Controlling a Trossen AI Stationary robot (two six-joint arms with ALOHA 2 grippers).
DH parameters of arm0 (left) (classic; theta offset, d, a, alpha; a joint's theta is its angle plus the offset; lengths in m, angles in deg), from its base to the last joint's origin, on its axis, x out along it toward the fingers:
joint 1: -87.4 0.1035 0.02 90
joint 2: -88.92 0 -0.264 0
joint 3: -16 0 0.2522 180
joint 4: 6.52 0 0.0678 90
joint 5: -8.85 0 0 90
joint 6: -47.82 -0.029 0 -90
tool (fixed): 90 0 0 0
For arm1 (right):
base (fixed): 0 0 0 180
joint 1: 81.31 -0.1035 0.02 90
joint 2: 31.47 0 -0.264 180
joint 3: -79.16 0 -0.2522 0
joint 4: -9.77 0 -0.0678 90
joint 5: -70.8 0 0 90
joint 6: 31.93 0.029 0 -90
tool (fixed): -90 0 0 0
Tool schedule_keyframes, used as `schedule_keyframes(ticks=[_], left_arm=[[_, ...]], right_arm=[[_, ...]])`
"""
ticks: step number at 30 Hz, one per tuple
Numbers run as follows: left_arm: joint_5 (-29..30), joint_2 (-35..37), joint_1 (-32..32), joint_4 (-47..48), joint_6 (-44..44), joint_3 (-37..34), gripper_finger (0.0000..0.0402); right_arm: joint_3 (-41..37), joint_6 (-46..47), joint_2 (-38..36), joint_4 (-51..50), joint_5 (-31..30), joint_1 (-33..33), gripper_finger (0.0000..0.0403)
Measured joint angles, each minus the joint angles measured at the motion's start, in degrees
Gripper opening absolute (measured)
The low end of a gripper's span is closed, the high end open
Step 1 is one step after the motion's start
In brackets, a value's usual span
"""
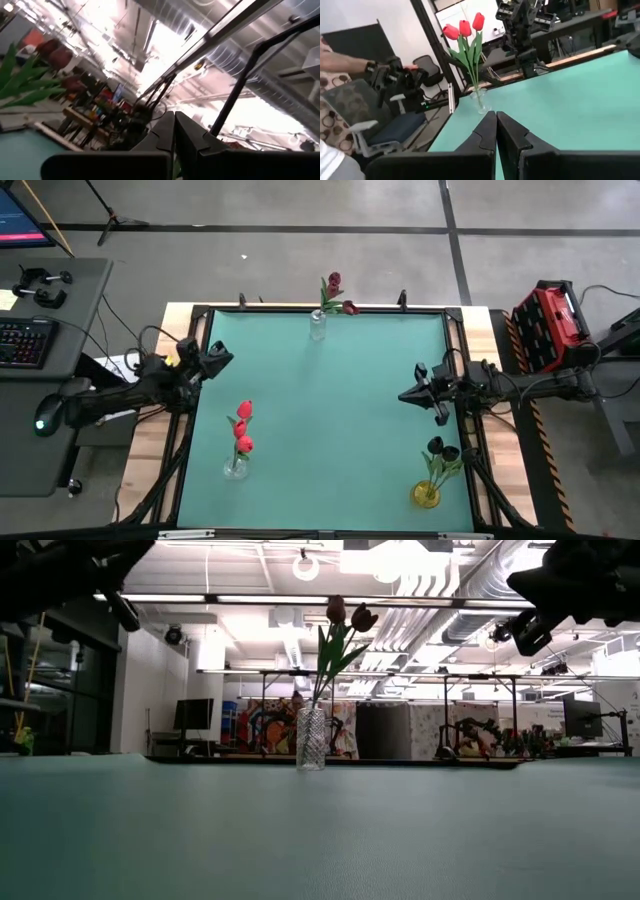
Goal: Sort flowers into vase by color
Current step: Return to Home Position
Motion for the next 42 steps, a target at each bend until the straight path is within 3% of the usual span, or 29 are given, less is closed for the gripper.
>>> schedule_keyframes(ticks=[10, 15, 22, 29, 42], left_arm=[[0.00, 7.16, 0.00, -0.47, -0.11, 0.04, 0.0000], [0.00, 7.16, 0.00, -0.98, 0.02, -0.01, 0.0000], [0.02, 7.14, -0.01, -0.15, -0.03, -0.02, 0.0000], [-0.03, 7.16, -0.98, -0.24, -0.01, -0.02, 0.0000], [0.27, 7.16, -2.35, 4.35, -0.13, 0.05, 0.0000]], right_arm=[[-0.01, -3.78, 0.00, 0.73, -0.04, 0.00, 0.0000], [-6.40, -1.81, 0.02, 15.12, -0.08, -0.04, 0.0000], [-6.93, -0.73, -0.09, 15.69, -2.28, -0.87, 0.0000], [-6.93, 12.41, -0.07, 7.08, -5.87, -0.81, 0.0000], [-6.93, 11.93, -0.04, -5.98, -5.89, -0.81, 0.0000]])
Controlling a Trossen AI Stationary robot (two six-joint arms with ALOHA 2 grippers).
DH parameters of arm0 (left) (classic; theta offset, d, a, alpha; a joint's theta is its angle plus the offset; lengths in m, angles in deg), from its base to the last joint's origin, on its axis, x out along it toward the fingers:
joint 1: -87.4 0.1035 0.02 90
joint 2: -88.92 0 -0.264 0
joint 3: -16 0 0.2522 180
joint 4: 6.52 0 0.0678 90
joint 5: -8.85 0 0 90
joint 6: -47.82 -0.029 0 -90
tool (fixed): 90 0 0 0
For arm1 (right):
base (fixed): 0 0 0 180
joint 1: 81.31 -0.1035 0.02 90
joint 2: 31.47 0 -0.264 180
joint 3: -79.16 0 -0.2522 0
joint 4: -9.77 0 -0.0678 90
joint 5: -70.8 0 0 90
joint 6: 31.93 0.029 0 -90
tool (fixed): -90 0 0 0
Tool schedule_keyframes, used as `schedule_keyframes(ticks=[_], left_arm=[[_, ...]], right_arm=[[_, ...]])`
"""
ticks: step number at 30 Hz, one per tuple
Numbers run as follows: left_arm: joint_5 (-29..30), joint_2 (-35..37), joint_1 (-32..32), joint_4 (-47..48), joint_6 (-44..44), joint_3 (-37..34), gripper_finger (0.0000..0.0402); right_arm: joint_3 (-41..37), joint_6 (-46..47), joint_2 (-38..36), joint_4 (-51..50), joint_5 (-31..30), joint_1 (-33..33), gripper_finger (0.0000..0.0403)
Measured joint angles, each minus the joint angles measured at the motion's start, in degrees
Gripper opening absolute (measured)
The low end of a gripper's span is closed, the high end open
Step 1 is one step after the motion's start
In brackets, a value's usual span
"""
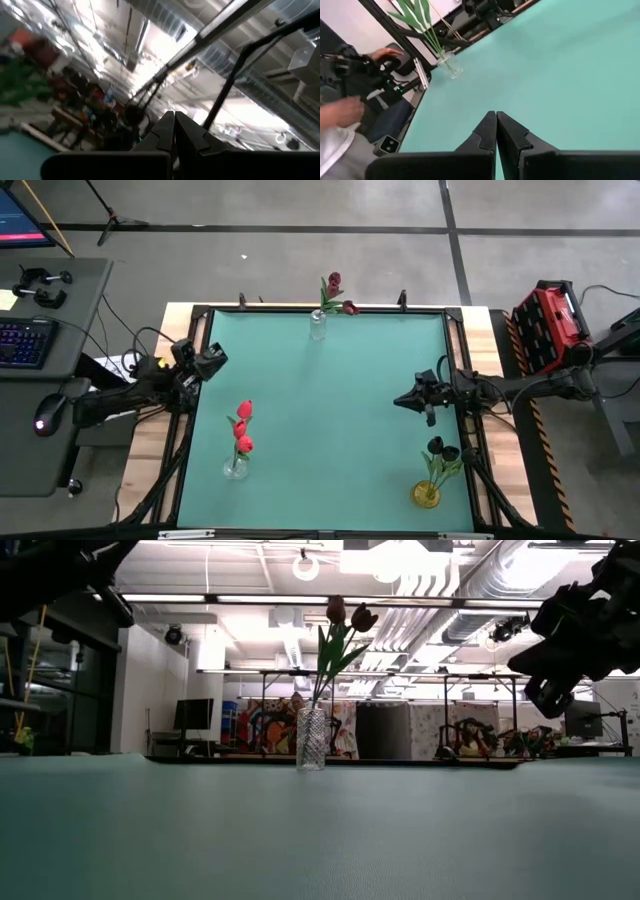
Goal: Sort flowers into vase by color
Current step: Return to Home Position
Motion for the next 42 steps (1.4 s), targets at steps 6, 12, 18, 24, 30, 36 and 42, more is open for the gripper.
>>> schedule_keyframes(ticks=[6, 12, 18, 24, 30, 36, 42], left_arm=[[-7.79, -0.02, -9.28, 4.10, -14.00, -0.09, 0.0000], [-4.67, 0.02, -18.30, 14.03, -46.26, -0.04, 0.0000], [6.44, 0.02, -16.80, 27.46, -36.90, -0.07, 0.0000], [7.59, 0.02, -15.93, 30.84, -40.08, -0.07, 0.0000], [7.58, 0.02, -15.63, 30.89, -41.28, -0.07, 0.0000], [7.57, -1.05, -15.71, 31.01, -40.88, -0.05, 0.0000], [7.58, -1.08, -15.71, 30.82, -40.89, -0.02, 0.0000]], right_arm=[[-0.02, -0.02, 0.01, -1.62, 0.00, 0.00, 0.0000], [-0.02, -0.02, -0.02, -1.86, 0.00, 0.00, 0.0000], [-0.02, -0.02, 0.00, -2.28, 0.00, 0.00, 0.0000], [-0.02, -0.02, -0.01, -2.28, -0.02, 0.00, 0.0000], [-0.04, -0.02, 0.00, -2.30, 0.00, 0.00, 0.0000], [-0.04, -0.02, 0.00, -2.28, -0.01, 0.00, 0.0000], [-0.04, -0.02, 0.00, -2.30, -0.01, 0.00, 0.0000]])
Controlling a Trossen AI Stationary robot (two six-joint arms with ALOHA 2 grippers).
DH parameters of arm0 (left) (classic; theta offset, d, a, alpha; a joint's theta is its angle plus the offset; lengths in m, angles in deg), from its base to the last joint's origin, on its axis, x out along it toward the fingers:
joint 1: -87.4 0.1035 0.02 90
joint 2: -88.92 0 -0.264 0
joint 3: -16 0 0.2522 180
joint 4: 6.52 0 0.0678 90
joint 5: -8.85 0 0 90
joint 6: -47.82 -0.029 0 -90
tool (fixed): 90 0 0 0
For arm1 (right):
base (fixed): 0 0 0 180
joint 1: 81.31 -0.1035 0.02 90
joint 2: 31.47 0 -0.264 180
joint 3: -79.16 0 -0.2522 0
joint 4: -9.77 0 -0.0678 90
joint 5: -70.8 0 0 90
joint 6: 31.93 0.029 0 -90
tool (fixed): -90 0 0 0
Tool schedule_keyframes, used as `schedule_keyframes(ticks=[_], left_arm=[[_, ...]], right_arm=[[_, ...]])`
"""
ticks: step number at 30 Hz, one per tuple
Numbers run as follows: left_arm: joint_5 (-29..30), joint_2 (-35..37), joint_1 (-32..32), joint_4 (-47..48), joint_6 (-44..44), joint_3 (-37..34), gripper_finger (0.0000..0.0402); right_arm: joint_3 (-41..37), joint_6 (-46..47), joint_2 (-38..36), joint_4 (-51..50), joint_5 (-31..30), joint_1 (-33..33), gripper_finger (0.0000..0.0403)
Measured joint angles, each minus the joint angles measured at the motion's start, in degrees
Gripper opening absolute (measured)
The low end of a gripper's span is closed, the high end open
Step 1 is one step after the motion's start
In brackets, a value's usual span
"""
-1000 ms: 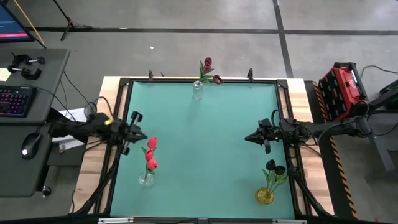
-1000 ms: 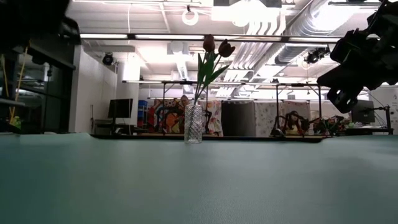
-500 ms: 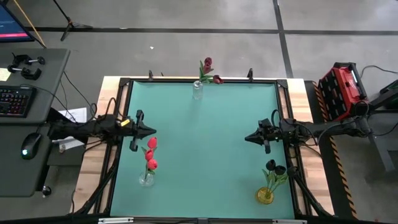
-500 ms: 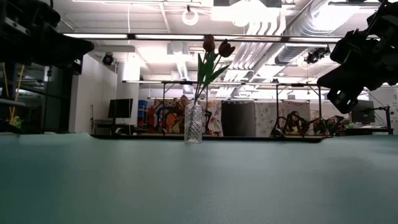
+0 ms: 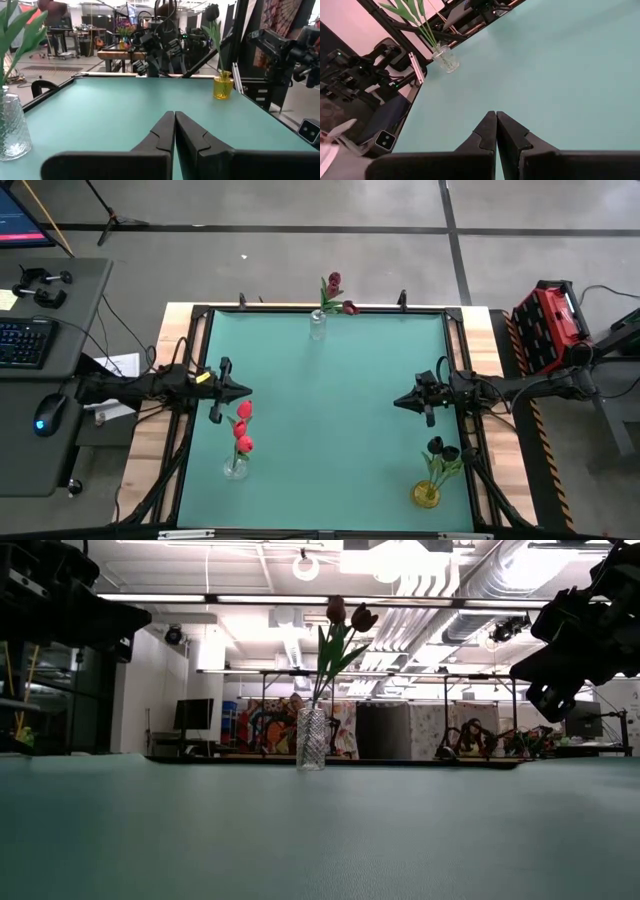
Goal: Sort flowers into vase by color
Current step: Return to Home Position
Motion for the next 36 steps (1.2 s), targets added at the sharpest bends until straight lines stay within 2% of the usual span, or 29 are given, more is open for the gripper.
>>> schedule_keyframes(ticks=[7, 10, 13, 18, 22, 25, 29, 36], left_arm=[[-0.02, -0.04, 0.00, 0.05, 0.01, 0.00, 0.0000], [-0.03, -0.04, 0.00, 0.09, 0.02, 0.00, 0.0000], [-0.07, -0.17, 0.00, 0.16, 0.02, -0.02, 0.0000], [-0.15, -0.17, 0.00, 0.07, 0.02, -0.01, 0.0000], [-0.02, -0.24, 0.00, 0.10, 0.02, -0.02, 0.0000], [-0.06, -0.39, 0.00, 0.22, 0.02, -0.02, 0.0000], [-0.04, -0.58, 0.00, 0.16, 0.03, -0.02, 0.0000], [-0.04, -0.58, 0.00, 0.04, 0.02, -0.02, 0.0000]], right_arm=[[-0.02, -0.01, -0.01, 0.02, 0.16, 0.00, 0.0000], [-0.02, -1.02, -2.77, 0.40, 9.00, -0.71, 0.0000], [-0.02, -1.08, -8.10, -1.75, 11.87, -1.57, 0.0000], [0.00, -3.82, -19.34, -2.41, 9.82, 0.88, 0.0000], [0.00, -20.90, -19.47, -2.66, 9.69, 3.87, 0.0000], [0.00, -26.67, -19.47, -2.56, 9.11, 4.31, 0.0000], [0.00, -27.83, -19.47, -2.97, 5.81, 4.31, 0.0000], [0.00, -26.91, -19.47, -2.98, 5.53, 4.31, 0.0000]])
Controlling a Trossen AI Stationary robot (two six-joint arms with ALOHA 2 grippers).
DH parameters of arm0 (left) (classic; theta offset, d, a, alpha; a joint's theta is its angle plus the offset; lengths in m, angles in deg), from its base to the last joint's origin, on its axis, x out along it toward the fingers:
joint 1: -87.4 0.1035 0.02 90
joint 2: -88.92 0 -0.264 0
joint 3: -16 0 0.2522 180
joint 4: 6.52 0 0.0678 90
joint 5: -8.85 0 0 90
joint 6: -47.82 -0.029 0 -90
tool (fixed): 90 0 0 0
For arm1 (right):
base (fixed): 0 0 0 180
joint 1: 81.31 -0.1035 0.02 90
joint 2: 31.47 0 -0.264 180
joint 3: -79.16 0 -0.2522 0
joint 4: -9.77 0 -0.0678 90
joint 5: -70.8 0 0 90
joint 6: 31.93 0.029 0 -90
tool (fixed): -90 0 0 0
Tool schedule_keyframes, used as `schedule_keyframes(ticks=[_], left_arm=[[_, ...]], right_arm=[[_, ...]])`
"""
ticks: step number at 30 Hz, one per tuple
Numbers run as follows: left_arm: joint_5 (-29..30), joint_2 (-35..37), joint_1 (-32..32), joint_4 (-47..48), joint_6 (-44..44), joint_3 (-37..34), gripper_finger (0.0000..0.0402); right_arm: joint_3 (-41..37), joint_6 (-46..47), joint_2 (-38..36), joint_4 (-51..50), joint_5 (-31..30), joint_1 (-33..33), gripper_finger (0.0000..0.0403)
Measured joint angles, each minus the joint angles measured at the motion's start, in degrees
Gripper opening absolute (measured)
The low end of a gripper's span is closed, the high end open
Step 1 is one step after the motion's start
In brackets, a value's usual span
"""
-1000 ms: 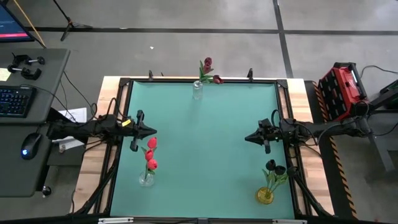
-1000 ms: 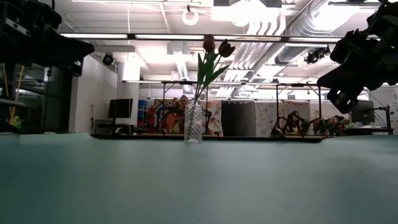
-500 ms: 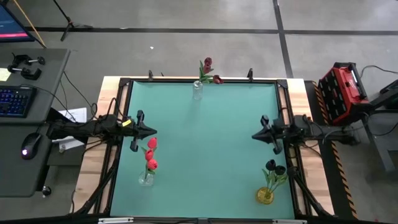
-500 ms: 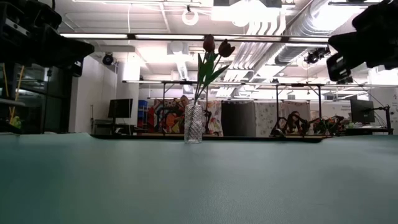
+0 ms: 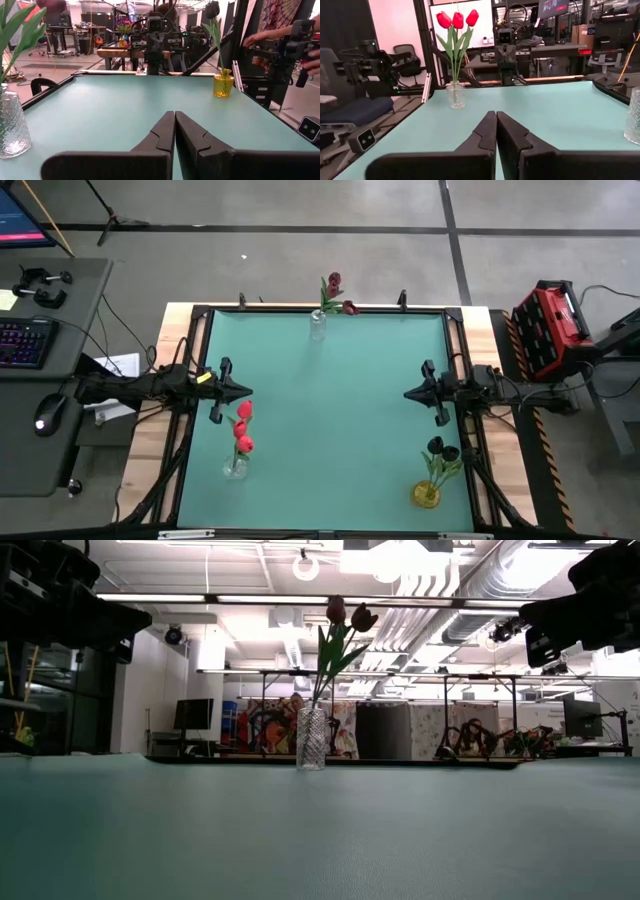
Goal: Sort flowers into vase by color
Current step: Return to Home Position
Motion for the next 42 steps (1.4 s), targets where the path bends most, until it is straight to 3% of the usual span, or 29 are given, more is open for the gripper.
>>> schedule_keyframes(ticks=[42], left_arm=[[0.00, 0.00, 0.00, 0.01, 0.00, 0.00, 0.0000]], right_arm=[[0.02, -0.13, 1.03, -0.14, -0.02, 0.00, 0.0000]])
